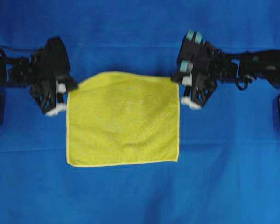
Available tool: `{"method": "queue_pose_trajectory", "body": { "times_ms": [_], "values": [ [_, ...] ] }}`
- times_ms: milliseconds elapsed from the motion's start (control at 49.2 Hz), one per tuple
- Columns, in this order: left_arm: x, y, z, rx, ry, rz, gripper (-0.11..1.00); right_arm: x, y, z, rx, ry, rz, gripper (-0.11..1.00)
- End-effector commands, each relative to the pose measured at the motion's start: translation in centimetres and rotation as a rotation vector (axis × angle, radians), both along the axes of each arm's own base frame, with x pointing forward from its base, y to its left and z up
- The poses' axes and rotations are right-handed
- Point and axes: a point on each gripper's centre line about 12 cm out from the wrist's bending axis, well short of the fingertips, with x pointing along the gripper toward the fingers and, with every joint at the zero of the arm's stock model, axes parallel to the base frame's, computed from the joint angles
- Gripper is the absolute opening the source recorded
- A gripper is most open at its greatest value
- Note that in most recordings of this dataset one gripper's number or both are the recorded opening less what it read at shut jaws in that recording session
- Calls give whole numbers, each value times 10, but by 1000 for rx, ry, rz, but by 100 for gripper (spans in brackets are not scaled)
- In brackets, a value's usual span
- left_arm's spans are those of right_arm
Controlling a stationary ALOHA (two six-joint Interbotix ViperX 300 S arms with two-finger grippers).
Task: Fold the yellow towel.
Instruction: 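Pull both top corners down toward the bottom edge, folding in half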
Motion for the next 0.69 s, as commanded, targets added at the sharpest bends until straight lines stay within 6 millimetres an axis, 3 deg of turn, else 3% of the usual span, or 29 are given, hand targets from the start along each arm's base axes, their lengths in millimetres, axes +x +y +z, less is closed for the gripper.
{"method": "queue_pose_trajectory", "body": {
  "times_ms": [0, 427, 671],
  "values": [
    [5, -23, 6, -23, -11, -56, 2, 4, 20, 11, 13, -29, 41, 1],
    [4, -113, 4, -156, 25, -217, 2, 5, 95, 8, 110, -23, 159, 1],
    [10, -138, 4, -183, 35, -258, 2, 3, 114, 8, 128, -22, 197, 1]
  ]
}}
